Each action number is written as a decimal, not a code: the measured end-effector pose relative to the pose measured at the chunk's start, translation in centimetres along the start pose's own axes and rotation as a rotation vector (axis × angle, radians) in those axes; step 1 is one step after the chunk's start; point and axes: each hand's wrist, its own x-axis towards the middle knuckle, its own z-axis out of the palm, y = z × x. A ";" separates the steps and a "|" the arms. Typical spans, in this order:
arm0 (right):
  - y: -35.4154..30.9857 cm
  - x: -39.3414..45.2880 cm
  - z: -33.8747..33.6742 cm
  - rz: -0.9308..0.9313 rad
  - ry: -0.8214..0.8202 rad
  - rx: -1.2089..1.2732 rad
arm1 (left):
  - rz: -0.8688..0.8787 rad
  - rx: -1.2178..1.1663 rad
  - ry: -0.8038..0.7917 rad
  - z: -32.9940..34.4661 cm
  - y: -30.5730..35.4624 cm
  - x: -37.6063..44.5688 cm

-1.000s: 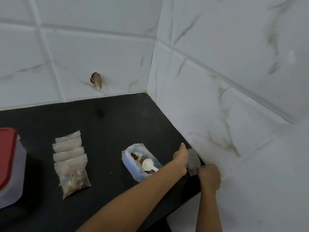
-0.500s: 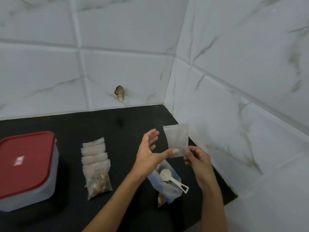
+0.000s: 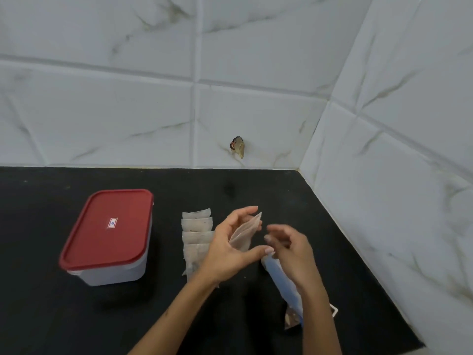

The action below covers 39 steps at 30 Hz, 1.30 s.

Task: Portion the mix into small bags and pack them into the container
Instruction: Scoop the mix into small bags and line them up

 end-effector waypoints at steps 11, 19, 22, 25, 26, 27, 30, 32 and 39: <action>-4.3 -1.7 1.6 0.004 0.066 0.236 | 0.218 0.462 0.160 -0.1 -1.4 0.5; -3.8 -1.7 1.6 -0.082 0.050 0.181 | 0.281 0.598 0.077 -0.2 -2.4 0.5; -3.6 -1.8 1.1 -0.092 0.048 0.139 | 0.278 0.596 0.055 -0.2 -2.7 0.6; -3.5 -2.0 0.7 -0.115 0.081 0.054 | 0.301 0.591 0.079 -0.1 -2.8 0.6; -3.5 -2.1 0.6 -0.120 0.081 0.041 | 0.309 0.586 0.079 0.0 -2.8 0.6; -3.6 -2.1 0.6 -0.124 0.072 0.052 | 0.314 0.577 0.072 0.0 -2.8 0.6; -3.8 -2.5 0.4 -0.132 -0.004 0.127 | 0.316 0.557 0.033 0.3 -2.6 0.4; -3.9 -2.6 0.3 -0.141 -0.033 0.116 | 0.321 0.553 0.027 0.6 -2.4 0.3; -3.4 -2.3 0.1 -0.182 0.002 -0.076 | 0.341 0.546 0.078 0.3 -2.7 0.4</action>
